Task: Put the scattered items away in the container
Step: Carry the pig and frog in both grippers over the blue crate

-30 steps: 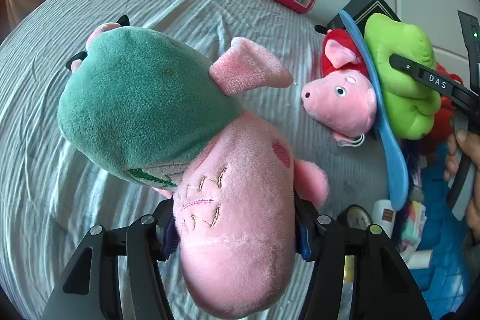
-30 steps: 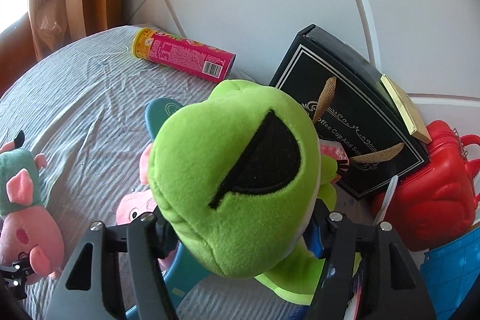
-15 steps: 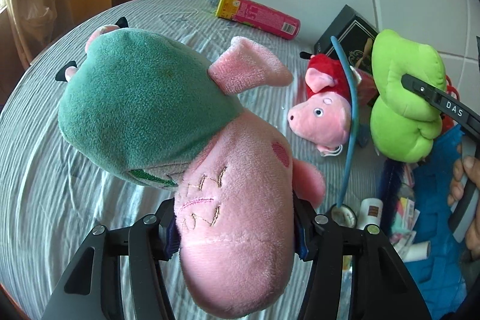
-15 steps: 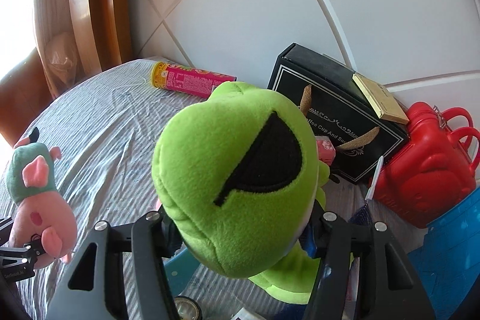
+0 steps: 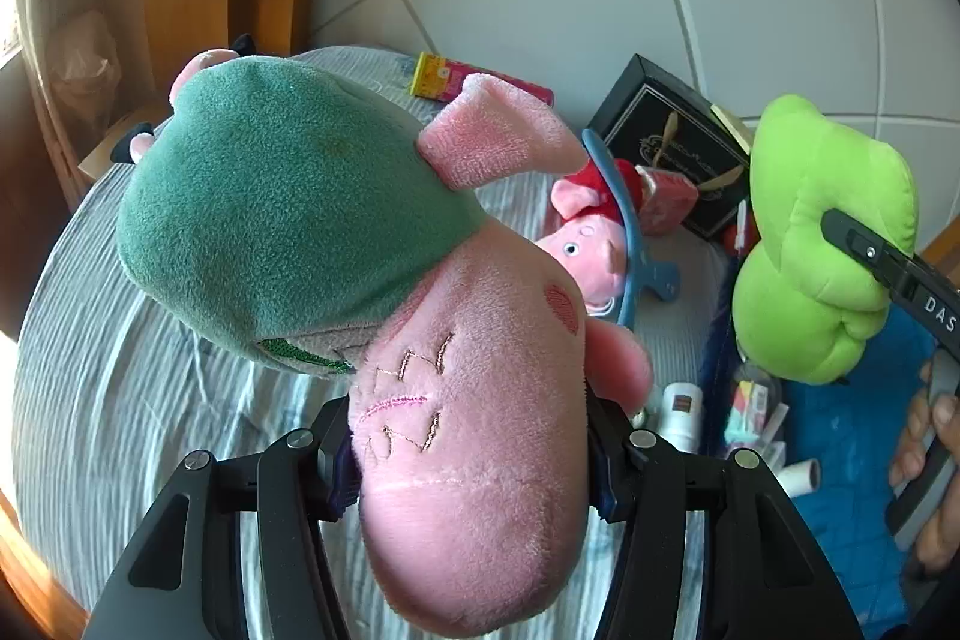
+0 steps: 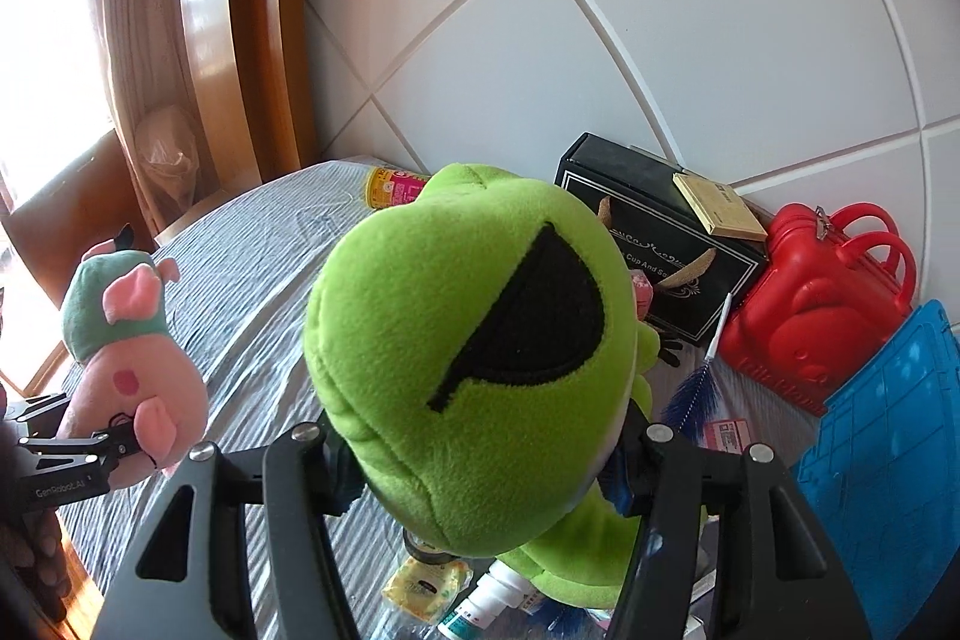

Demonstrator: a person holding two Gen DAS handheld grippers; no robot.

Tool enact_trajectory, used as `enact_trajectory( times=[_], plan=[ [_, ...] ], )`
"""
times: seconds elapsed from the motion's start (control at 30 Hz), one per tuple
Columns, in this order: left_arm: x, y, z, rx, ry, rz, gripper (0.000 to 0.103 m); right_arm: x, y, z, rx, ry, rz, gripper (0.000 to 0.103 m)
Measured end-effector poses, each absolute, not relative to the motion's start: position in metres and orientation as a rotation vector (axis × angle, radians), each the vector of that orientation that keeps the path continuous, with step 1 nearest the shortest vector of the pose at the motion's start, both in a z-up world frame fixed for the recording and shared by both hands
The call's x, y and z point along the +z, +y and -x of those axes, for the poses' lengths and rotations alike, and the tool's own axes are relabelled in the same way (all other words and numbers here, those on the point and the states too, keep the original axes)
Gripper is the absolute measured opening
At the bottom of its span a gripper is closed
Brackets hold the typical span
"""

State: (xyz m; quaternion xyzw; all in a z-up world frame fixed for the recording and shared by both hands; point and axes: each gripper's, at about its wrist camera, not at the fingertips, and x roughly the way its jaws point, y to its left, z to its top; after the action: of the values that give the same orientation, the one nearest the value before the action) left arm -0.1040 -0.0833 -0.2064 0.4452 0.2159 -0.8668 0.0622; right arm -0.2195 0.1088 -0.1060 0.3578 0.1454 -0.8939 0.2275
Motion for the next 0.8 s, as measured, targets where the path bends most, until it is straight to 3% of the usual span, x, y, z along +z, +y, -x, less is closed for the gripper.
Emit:
enact_trajectory(
  times=[0.5, 0.8],
  plan=[
    [-0.117, -0.062, 0.051, -2.745, 0.557, -1.222, 0.056, -0.042, 0.17, 0.117, -2.467, 0.163, -0.883, 0.058],
    [-0.076, -0.031, 0.033, -2.826, 0.321, -1.13, 0.056, -0.021, 0.208, 0.067, -2.5, 0.103, -0.821, 0.058]
  ],
)
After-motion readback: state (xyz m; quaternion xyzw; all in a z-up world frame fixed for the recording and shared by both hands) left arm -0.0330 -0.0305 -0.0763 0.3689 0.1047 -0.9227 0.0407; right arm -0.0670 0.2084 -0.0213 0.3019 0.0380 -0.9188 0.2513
